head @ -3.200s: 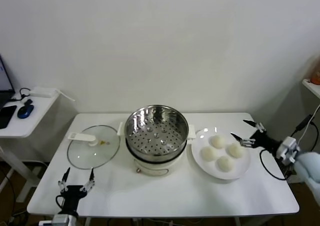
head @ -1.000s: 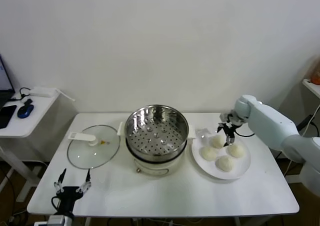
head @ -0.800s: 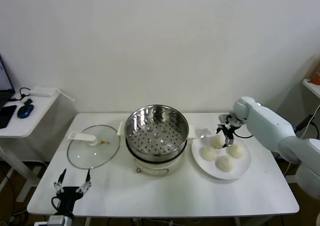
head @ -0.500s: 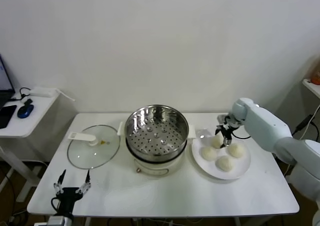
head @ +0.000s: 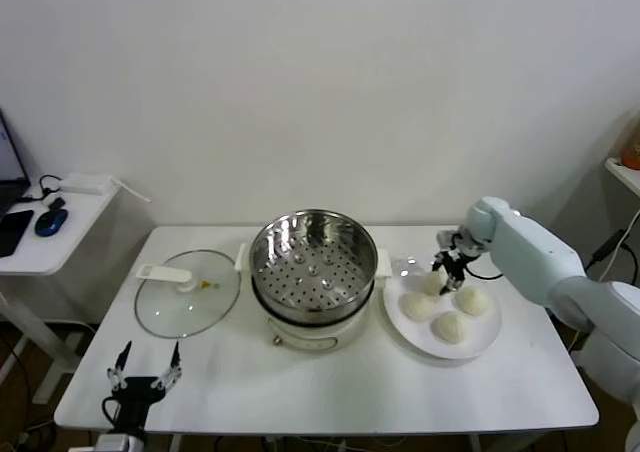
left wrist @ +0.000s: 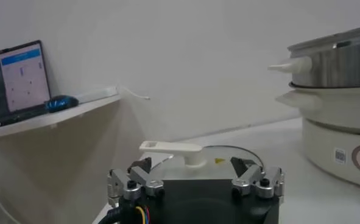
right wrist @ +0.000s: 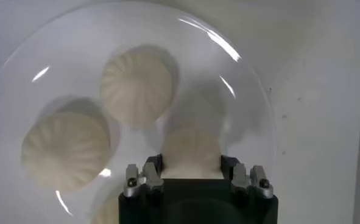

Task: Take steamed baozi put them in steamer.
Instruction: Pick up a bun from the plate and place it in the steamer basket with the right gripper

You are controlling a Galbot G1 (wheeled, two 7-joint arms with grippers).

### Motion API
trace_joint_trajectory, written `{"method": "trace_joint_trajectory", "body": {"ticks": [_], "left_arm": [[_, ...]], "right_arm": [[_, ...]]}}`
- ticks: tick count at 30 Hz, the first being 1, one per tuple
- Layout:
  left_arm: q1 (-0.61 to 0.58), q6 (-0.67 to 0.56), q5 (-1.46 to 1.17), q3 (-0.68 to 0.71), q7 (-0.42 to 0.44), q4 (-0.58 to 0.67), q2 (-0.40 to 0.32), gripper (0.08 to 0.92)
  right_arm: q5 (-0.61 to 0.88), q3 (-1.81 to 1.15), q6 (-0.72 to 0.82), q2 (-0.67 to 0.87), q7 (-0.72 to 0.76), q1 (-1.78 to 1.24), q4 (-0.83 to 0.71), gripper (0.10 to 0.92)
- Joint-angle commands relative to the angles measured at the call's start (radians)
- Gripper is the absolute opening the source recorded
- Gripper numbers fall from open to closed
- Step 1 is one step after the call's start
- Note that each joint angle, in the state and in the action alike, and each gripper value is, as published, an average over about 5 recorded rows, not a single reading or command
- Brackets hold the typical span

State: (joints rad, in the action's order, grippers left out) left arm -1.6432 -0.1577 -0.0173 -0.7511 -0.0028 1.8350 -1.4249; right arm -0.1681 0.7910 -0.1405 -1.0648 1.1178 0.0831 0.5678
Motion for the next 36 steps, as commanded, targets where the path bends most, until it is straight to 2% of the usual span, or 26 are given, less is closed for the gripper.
{"method": "trace_joint_trajectory", "body": {"ticks": [1, 14, 22, 29, 36], "left_arm": [[-0.002, -0.001, -0.001, -0.001, 0.000, -0.001, 0.000, 0.823], [-0.005, 0.000, 0.004, 0.001, 0.002, 0.001, 0.000, 0.823], [-0.004, 0.007, 0.017, 0.006, 0.002, 0.012, -0.005, 0.823], [-0.014, 0.016, 0.018, 0.003, 0.000, 0.036, -0.012, 0.823], [-0.023, 0.023, 0.016, -0.003, 0.000, 0.057, -0.016, 0.823]], "right_arm": [[0.021, 0.046, -0.008, 0.045, 0.003, 0.044, 0.104, 0.633], [0.125, 0.319, -0.086, 0.218, 0.007, 0.405, 0.581, 0.634], [0.167, 0.404, -0.120, 0.199, 0.005, 0.604, 0.814, 0.636], [0.016, 0.385, -0.199, 0.081, -0.006, 0.596, 0.854, 0.636], [-0.156, 0.323, -0.268, -0.083, -0.021, 0.452, 0.753, 0.636]]}}
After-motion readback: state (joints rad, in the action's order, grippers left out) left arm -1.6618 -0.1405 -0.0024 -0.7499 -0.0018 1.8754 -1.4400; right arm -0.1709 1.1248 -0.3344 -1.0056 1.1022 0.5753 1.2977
